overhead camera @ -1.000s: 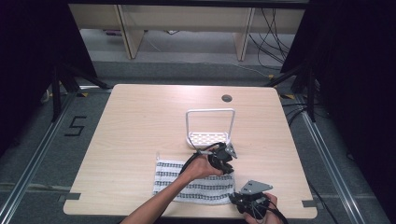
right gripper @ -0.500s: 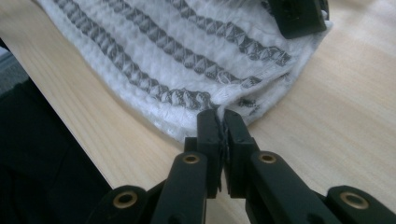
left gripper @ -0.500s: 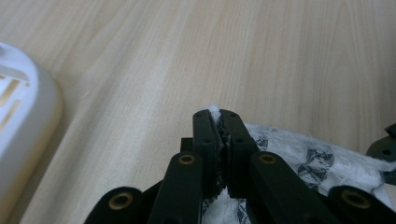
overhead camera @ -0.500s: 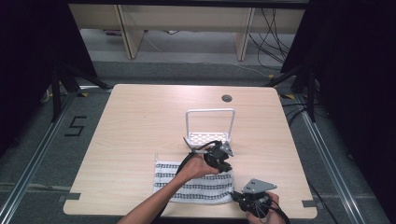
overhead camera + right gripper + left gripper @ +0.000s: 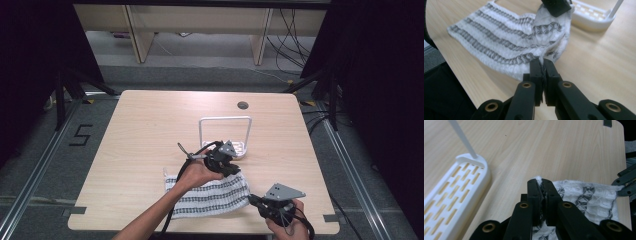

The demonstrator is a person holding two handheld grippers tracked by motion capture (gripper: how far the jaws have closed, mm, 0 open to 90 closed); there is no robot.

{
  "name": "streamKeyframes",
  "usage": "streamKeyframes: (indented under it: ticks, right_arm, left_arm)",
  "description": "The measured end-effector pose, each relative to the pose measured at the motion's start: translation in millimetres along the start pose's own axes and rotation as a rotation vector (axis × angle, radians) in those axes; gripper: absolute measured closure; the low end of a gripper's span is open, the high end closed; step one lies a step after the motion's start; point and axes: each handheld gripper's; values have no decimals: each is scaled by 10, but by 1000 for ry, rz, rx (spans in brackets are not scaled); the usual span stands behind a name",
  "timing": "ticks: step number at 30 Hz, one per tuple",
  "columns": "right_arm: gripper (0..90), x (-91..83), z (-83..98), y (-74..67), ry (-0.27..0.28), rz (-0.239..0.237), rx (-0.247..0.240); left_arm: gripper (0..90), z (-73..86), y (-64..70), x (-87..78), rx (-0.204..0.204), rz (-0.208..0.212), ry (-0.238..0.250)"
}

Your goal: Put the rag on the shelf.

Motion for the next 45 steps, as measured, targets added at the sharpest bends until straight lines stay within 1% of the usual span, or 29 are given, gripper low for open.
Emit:
streamKeyframes:
  ticks: [1,3,4,5,7,8,9,11,12,14,16,19,20,21,23,25,28,29,30,31,32,33,34,35,37,39,40,43,45]
  right_arm:
    - [882,-6,-40,11,7,0,-9]
    - [882,-24,-122,16,15,-5,6]
    - [882,-37,-167,51,30,2,-21]
    - [883,-59,-213,59,33,-3,-4]
    - [884,-115,-359,128,67,4,-27]
    - [884,-115,-359,128,67,4,-27]
    - [884,-158,-456,162,86,15,-35]
    - [885,-181,-504,169,90,15,-22]
    - [885,-196,-551,189,105,19,-37]
    - [885,-229,-641,192,117,19,-15]
    - [885,-282,-777,256,133,33,-33]
    - [886,-308,-862,290,146,37,-28]
    - [886,-327,-907,333,152,53,-58]
    - [886,-355,-991,365,164,51,-42]
    - [886,-370,-1034,371,170,50,-33]
    - [887,-408,-1127,393,177,56,-37]
    - [887,-453,-1269,423,201,70,-56]
    - [887,-484,-1365,454,223,83,-77]
    - [887,-484,-1365,454,223,83,-77]
    - [888,-513,-1459,482,237,88,-90]
    - [888,-513,-1459,482,237,88,-90]
    - [888,-528,-1500,467,234,86,-57]
    - [888,-542,-1591,516,243,99,-84]
    - [888,-543,-1633,532,244,99,-86]
    - [888,-538,-1703,554,251,103,-66]
    - [888,-538,-1737,569,249,103,-64]
    - [888,-531,-1804,612,260,107,-76]
    - [888,-537,-1863,644,268,105,-67]
    - [888,-554,-1920,675,274,121,-75]
  left_arm:
    - [857,-8,-1,-48,-9,-10,10]
    - [858,-28,-7,-148,-7,-36,12]
    - [858,-38,-11,-199,-8,-50,23]
    - [858,-51,-14,-252,-12,-58,34]
    - [858,-87,-4,-407,-27,-75,75]
    - [858,-87,-4,-407,-27,-75,75]
    - [858,-113,-8,-520,-22,-95,85]
    - [858,-124,-10,-566,-26,-98,98]
    - [858,-138,-14,-617,-32,-103,109]
    - [857,-166,-26,-716,-39,-108,117]
    - [858,-194,-31,-805,-55,-119,139]
    - [858,-248,-26,-926,-74,-129,170]
    - [858,-266,-21,-966,-80,-131,183]
    - [858,-301,-8,-1041,-81,-139,189]
    - [858,-318,2,-1077,-87,-141,197]
    - [858,-351,15,-1148,-95,-145,211]
    - [857,-408,37,-1271,-102,-154,245]
    - [857,-428,41,-1314,-102,-158,262]
    - [857,-454,44,-1366,-101,-161,268]
    - [857,-479,43,-1406,-102,-162,282]
    - [857,-503,42,-1439,-106,-168,294]
    - [857,-528,39,-1470,-110,-173,298]
    - [857,-578,22,-1512,-116,-180,311]
    - [857,-578,22,-1512,-116,-180,311]
    - [857,-647,-16,-1546,-131,-198,315]
    - [857,-667,-34,-1555,-138,-198,324]
    - [857,-700,-68,-1567,-154,-203,350]
    - [857,-735,-97,-1590,-164,-206,356]
    - [857,-772,-118,-1609,-170,-208,368]
Point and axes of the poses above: each handheld gripper's, and its own axes: x roughly forward along the jaws, z roughly out of its underside, y roughly to its right, and after that the axes turned 5 degrees about -x, right-handed
